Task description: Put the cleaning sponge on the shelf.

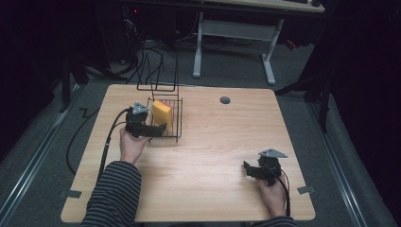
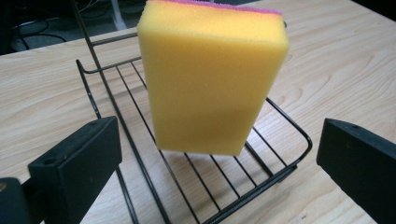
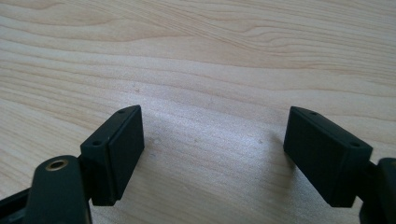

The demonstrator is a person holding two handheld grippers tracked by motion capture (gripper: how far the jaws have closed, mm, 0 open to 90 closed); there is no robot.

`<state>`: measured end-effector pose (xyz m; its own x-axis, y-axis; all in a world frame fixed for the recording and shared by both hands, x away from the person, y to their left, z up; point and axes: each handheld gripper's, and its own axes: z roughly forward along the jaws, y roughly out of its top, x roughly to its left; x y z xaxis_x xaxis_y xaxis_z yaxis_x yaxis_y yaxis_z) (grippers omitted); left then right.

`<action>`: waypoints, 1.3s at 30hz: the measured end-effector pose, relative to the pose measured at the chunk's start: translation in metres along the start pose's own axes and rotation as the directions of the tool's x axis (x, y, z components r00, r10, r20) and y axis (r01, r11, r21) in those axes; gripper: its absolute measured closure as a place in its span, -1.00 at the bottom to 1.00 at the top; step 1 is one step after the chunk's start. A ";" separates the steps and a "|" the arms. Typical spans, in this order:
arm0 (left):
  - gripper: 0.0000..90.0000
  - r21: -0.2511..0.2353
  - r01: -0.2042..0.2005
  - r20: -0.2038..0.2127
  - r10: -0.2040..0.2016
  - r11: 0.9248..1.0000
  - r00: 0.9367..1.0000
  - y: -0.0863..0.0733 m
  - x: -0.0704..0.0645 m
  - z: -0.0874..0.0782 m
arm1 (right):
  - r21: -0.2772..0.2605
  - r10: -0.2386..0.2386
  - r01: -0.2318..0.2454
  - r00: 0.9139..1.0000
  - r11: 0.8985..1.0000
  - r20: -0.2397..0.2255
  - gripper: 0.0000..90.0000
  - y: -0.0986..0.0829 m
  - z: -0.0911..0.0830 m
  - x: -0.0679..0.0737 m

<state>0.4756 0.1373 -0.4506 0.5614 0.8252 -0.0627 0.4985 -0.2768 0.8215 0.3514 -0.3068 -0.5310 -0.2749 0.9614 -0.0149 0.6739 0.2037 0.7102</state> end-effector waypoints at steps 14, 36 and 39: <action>-0.92 -0.028 0.022 -0.007 -0.023 0.999 1.000 -0.007 0.005 -0.023 | 0.000 0.000 0.000 1.000 1.000 0.000 -0.55 0.000 0.000 0.000; -0.89 -0.071 0.071 0.017 -0.070 0.995 0.997 -0.020 0.010 -0.059 | 0.000 -0.001 0.001 1.000 1.000 -0.001 -0.55 0.000 0.000 0.000; -0.89 -0.077 0.074 0.017 -0.073 0.994 0.997 -0.022 0.011 -0.062 | 0.000 -0.001 0.001 1.000 1.000 -0.001 -0.55 0.000 0.000 0.000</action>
<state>0.4298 0.1830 -0.4340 0.5343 0.8349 -0.1319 0.4863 -0.1759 0.8559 0.3514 -0.3069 -0.5310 -0.2763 0.9609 -0.0151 0.6734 0.2048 0.7103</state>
